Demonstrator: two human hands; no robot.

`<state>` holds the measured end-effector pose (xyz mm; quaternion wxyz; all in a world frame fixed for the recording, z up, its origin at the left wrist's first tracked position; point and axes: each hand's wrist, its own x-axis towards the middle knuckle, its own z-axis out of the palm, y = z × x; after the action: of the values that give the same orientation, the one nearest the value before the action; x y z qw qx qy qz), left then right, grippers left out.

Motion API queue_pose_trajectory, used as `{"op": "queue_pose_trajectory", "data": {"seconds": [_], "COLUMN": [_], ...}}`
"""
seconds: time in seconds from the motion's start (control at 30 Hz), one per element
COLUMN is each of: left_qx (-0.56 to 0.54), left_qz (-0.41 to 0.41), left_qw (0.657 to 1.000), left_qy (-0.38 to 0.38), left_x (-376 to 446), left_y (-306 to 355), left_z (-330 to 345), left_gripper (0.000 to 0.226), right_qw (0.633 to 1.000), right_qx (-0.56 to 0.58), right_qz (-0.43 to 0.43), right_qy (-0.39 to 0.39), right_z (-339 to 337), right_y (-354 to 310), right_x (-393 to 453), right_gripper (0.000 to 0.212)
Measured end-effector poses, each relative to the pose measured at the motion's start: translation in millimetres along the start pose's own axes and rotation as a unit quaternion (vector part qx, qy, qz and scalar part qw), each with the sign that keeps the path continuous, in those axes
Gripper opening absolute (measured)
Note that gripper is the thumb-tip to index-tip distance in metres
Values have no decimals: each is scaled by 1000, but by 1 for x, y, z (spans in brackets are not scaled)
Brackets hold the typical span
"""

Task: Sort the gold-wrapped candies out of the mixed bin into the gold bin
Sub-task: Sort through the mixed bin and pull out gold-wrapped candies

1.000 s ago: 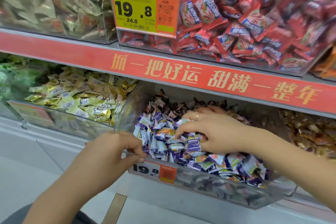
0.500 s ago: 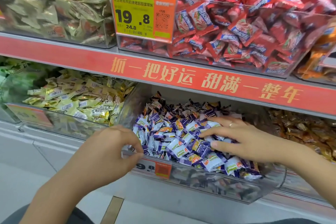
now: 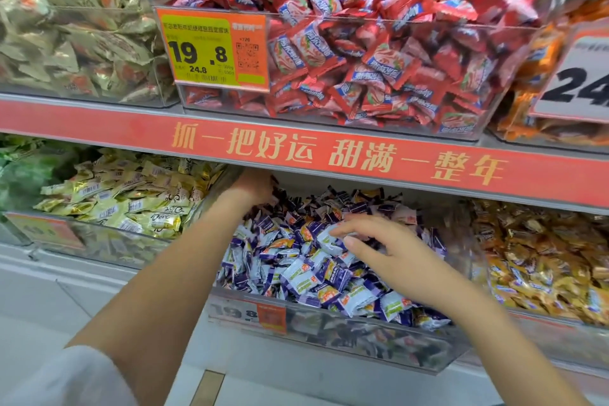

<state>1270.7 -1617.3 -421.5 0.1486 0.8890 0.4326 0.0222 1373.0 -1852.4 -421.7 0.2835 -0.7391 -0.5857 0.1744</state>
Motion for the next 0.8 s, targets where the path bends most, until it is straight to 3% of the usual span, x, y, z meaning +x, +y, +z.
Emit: {"op": "queue_pose_trajectory", "data": {"seconds": [0.13, 0.3, 0.43, 0.53, 0.63, 0.7, 0.8], "left_qx": [22, 0, -151, -328, -520, -554, -564], "left_qz": [29, 11, -3, -33, -72, -96, -117], "left_qw": [999, 1000, 989, 944, 849, 821, 808], "left_qy": [-22, -28, 9, 30, -62, -103, -122], "left_x": [32, 45, 34, -11, -58, -75, -85], "left_y": [-4, -5, -6, 4, 4, 0, 0], "left_z": [21, 31, 18, 0, -10, -14, -20], "left_gripper": [13, 25, 20, 17, 8, 8, 15], "right_qw": [999, 999, 998, 999, 999, 998, 997], "right_qx": [1, -6, -46, -20, 12, 32, 68], "right_qz": [-12, -26, -19, -21, -23, -16, 4], "right_qy": [46, 25, 28, 35, 43, 45, 43], "right_z": [7, 8, 9, 8, 7, 7, 5], "right_y": [14, 14, 14, 13, 11, 9, 5], "right_x": [-3, -1, -3, -3, -1, -2, -6], "right_gripper": [24, 27, 28, 26, 23, 20, 18]}}
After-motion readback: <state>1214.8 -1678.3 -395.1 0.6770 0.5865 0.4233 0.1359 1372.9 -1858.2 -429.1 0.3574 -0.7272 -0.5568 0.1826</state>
